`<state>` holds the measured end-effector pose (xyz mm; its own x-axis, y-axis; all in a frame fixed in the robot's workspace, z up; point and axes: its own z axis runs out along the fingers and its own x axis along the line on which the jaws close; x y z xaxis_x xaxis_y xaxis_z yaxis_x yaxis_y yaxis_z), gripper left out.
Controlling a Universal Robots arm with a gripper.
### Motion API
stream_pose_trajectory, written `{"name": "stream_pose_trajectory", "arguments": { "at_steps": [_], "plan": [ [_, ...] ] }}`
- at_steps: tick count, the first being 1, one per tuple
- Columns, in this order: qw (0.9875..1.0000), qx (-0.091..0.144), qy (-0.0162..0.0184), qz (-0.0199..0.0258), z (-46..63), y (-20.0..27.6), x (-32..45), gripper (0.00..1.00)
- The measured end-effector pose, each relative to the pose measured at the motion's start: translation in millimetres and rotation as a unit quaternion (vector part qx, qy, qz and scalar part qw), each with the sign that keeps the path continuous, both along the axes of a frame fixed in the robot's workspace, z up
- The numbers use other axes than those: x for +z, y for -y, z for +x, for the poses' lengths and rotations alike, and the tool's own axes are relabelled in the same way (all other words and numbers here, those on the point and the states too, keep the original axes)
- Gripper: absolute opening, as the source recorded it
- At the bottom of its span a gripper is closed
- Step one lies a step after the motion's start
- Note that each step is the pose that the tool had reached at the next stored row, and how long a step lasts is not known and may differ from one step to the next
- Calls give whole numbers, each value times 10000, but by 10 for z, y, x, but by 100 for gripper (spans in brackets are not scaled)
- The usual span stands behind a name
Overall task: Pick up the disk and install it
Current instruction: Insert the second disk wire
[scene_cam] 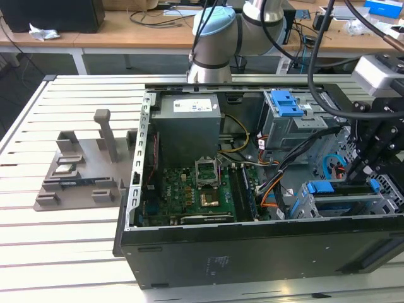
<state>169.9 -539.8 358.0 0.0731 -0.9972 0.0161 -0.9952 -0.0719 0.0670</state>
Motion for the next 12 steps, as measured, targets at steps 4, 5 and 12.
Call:
{"name": "stream_pose_trajectory", "arguments": {
  "at_steps": [4,5,12],
  "plan": [
    [10000,9,0,6,1,-27,-49,16],
    [10000,11,0,5,1,-29,-55,16],
    [10000,15,0,-5,11,4,-82,16]
  ]
}}
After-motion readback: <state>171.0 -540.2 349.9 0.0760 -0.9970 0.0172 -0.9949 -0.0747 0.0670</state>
